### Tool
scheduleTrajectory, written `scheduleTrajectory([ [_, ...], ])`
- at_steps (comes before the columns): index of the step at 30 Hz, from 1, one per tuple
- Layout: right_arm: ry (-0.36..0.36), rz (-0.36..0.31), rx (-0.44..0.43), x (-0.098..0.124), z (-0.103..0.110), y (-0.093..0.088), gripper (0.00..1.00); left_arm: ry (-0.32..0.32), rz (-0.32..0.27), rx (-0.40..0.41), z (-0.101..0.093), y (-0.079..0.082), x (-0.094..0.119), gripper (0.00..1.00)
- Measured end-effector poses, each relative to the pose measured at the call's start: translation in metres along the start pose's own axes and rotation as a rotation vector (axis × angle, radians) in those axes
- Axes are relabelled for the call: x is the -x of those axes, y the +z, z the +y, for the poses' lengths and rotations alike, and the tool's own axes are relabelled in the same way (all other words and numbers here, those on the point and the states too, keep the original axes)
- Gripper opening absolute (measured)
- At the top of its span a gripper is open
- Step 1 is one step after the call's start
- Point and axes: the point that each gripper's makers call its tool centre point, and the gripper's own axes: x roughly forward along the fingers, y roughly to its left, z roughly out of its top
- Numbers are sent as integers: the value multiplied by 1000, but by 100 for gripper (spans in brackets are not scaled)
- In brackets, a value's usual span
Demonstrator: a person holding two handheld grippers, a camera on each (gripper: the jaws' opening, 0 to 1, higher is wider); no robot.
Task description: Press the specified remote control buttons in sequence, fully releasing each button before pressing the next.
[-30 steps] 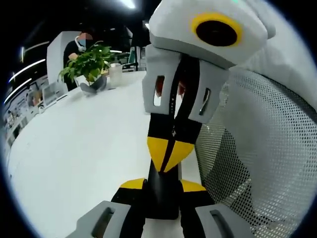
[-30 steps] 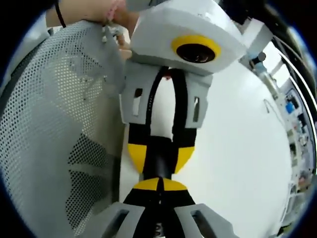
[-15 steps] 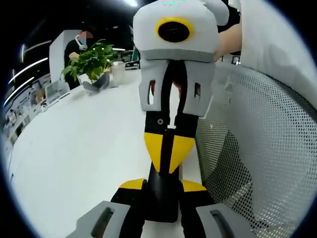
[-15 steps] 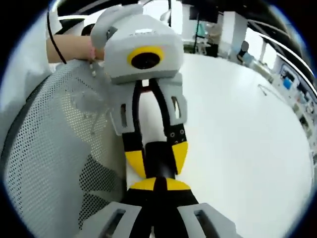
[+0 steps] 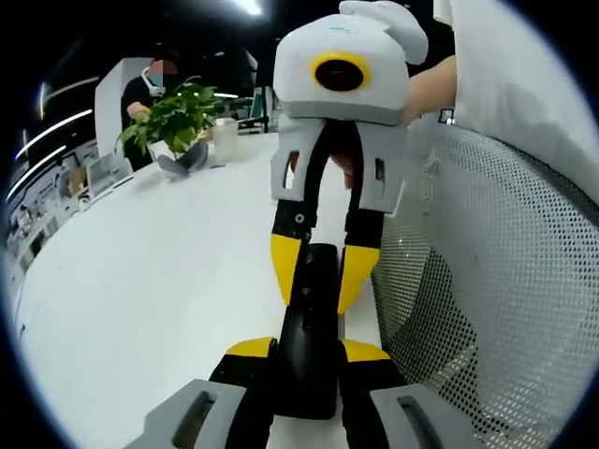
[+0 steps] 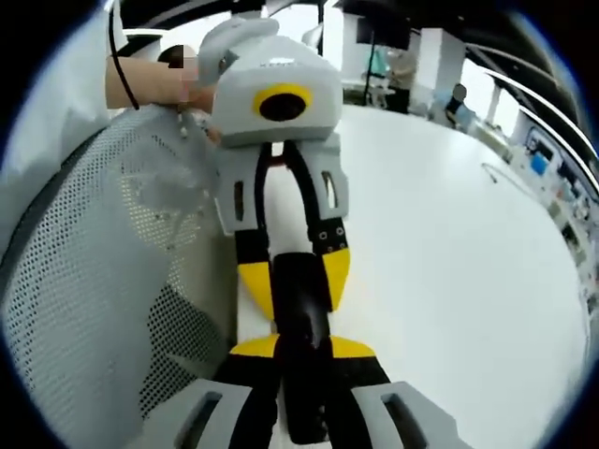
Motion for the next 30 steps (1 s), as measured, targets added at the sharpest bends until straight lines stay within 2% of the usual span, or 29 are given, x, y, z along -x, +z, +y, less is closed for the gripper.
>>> scheduleTrajectory([
  [13, 15, -39, -66, 7, -3, -12, 22, 4, -3, 4, 0, 0, 0, 25],
  [16, 14, 16, -46, 7, -3, -26, 24, 4, -4, 3, 0, 0, 0, 25],
  [20, 12, -23, -86, 11, -5, -26, 23, 4, -5, 2, -1, 0, -1, 25],
  [24, 11, -24, -50, 11, -3, -29, 22, 3, -5, 2, -1, 1, -1, 25],
  [27, 11, -4, 39, 10, -2, -30, 21, 8, 44, 1, -1, 2, -2, 25],
  [30, 9, 0, 39, 10, -2, -30, 21, 9, 66, 2, -1, 2, -3, 26],
])
